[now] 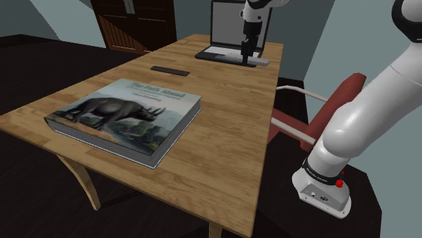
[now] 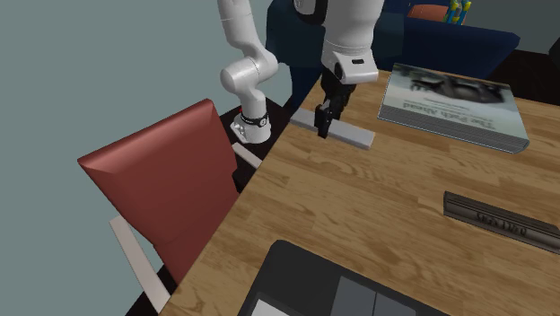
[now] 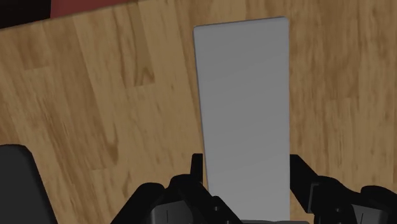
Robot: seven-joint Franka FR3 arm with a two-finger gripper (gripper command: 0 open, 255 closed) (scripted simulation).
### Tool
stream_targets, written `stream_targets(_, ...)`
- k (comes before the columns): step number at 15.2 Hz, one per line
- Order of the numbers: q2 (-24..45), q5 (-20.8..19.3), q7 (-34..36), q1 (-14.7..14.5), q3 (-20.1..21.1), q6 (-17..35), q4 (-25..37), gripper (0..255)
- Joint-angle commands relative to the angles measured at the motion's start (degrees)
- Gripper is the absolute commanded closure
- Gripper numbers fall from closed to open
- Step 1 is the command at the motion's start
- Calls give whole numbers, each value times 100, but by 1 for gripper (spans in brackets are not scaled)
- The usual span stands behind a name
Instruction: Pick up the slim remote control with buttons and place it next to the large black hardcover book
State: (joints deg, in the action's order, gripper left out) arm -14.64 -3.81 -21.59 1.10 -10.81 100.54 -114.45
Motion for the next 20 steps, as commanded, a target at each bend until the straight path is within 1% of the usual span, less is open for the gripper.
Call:
stream_targets(1,-179,19,315,-110,198,3,-194,255)
stream_targets(5,-413,103,872,-316,574,-18,-428,255)
stream_targets(10,-569,255,1564,-582,1052,-46,-577,255)
stream_targets(18,-497,521,2693,-1017,1837,-76,-483,255)
stream_targets(20,-502,523,2694,-1019,1841,78,-641,255)
